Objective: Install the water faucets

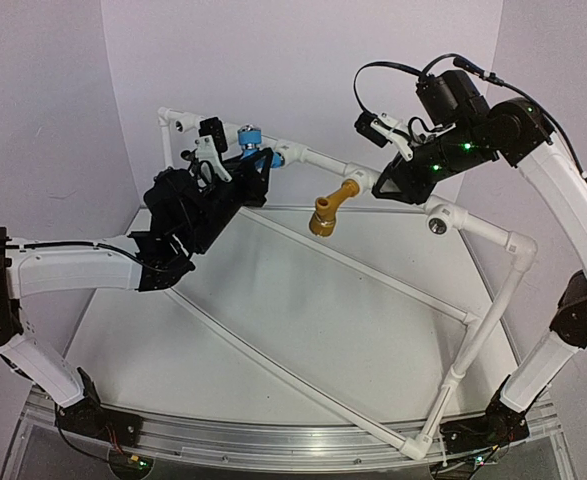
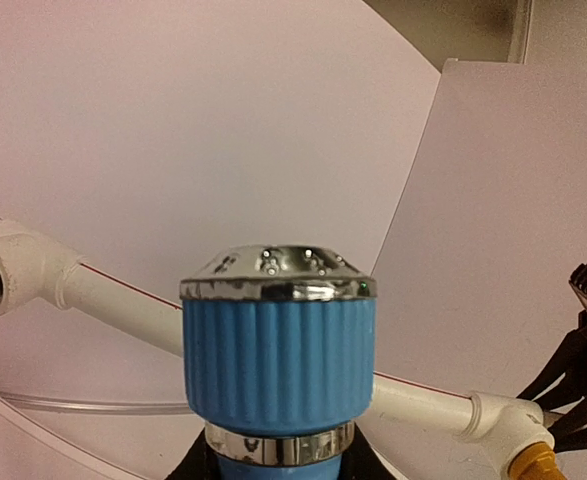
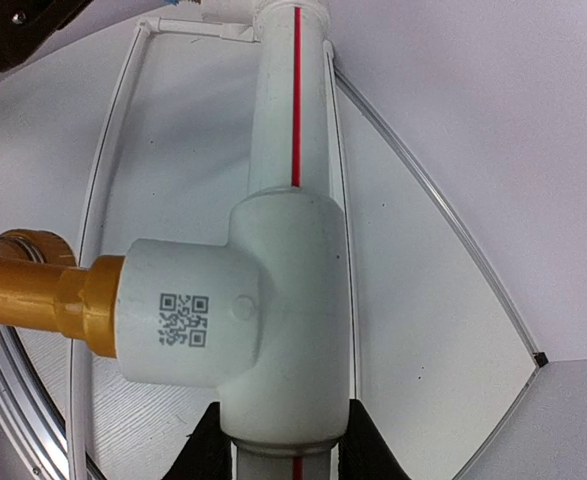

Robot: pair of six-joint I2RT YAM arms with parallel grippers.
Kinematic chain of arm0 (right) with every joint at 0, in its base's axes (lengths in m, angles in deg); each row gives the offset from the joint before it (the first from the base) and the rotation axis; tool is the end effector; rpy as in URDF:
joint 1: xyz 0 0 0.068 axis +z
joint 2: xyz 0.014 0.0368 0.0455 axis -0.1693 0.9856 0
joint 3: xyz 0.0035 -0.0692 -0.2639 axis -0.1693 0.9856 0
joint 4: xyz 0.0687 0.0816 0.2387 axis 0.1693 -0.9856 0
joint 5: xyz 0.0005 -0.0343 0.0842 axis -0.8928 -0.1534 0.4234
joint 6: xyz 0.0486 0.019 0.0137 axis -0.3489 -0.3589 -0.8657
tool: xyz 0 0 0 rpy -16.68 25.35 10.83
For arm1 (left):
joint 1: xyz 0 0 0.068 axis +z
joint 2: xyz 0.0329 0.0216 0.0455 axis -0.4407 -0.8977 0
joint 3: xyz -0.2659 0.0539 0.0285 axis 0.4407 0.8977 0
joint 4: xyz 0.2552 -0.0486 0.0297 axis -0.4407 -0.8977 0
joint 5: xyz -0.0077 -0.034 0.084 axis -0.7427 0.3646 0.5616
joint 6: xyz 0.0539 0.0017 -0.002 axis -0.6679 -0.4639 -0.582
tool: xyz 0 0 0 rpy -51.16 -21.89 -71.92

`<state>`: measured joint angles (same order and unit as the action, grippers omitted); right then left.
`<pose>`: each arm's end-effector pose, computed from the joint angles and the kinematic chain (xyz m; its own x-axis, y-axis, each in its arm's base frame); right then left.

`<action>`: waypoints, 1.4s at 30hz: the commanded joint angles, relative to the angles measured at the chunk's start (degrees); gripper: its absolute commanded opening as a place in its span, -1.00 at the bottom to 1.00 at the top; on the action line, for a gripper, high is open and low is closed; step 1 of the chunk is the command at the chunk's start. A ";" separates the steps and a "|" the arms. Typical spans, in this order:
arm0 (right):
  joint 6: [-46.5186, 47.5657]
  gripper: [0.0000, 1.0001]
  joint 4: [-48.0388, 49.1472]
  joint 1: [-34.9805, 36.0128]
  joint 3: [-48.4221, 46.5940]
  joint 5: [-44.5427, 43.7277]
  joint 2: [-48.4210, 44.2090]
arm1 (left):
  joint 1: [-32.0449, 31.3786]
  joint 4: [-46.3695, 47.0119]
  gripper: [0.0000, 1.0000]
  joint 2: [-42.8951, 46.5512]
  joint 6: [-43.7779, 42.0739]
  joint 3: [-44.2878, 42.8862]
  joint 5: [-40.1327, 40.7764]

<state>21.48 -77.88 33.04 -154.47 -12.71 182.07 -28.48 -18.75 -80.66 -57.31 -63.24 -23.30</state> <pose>0.2212 0.2085 0.4795 -0.1951 -0.6554 -0.7296 -0.8416 0.4939 -0.2186 0.2160 -0.2812 0.3664 0.0590 -0.4613 -0.8853 0.5822 0.7363 -0.3448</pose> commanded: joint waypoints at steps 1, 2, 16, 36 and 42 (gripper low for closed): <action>0.51 -1.00 0.15 1.78 1.08 6.12 -0.25 | 2.08 -15.99 -0.46 -0.79 4.35 -2.67 -4.39; 0.47 -1.00 0.25 1.78 1.14 6.09 -0.28 | 2.22 -16.99 -0.53 -0.50 4.81 -2.72 -4.82; 0.51 -0.13 1.73 1.78 -2.13 4.94 0.82 | 1.46 -20.61 -0.99 8.89 1.94 -4.01 -5.46; 11.35 0.46 10.07 8.98 -11.64 4.33 1.18 | 0.27 -38.19 -0.99 5.27 17.87 -25.32 -31.78; 15.02 0.44 13.12 10.96 -8.95 1.62 1.14 | -0.16 -38.71 -1.00 3.97 20.97 -27.30 -36.19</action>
<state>32.89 -68.45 43.29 -164.47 -7.89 182.64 -28.27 -57.25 -76.10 -40.11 -87.07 -53.97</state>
